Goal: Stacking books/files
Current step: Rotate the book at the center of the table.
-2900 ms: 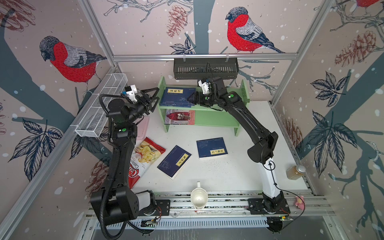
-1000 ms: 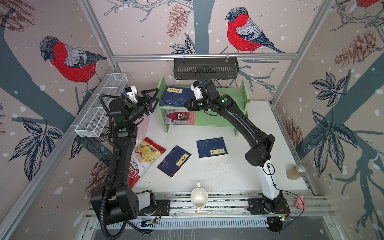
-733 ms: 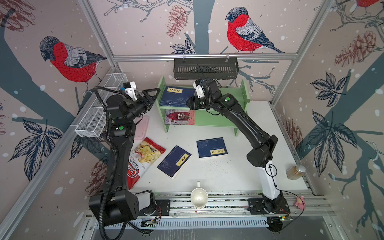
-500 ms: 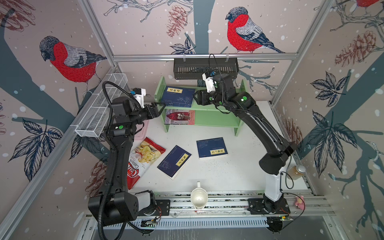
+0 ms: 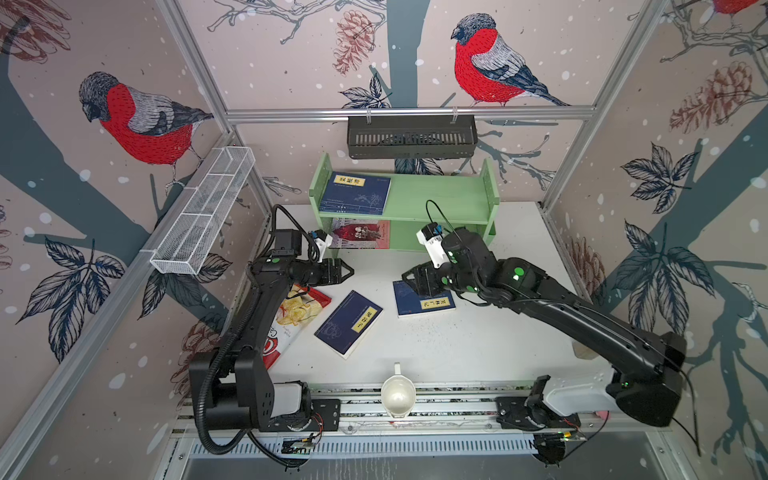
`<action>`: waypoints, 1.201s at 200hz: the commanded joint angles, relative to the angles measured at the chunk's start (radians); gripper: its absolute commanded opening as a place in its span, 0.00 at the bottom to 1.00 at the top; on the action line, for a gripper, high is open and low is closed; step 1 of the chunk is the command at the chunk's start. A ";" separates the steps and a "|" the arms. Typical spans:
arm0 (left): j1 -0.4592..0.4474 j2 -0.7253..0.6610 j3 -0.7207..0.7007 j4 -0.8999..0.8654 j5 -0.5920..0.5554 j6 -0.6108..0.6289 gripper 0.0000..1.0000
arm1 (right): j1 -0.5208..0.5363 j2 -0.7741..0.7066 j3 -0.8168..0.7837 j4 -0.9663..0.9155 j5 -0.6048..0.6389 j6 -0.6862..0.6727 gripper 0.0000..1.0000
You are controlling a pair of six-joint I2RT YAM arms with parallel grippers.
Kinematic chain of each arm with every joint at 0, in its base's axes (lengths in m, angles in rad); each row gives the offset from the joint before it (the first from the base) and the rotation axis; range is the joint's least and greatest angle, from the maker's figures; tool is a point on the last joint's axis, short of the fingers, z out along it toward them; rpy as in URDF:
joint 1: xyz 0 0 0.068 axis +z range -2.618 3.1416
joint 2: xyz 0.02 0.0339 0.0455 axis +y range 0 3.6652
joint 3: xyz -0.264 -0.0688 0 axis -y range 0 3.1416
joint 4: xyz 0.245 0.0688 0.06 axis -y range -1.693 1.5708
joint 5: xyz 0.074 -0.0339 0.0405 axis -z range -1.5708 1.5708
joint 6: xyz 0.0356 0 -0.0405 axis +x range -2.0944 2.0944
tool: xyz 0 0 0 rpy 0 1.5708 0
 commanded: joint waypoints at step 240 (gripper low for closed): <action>-0.175 0.091 -0.206 0.147 -0.414 -0.270 0.79 | -0.250 0.170 -0.548 0.547 -0.467 0.279 0.74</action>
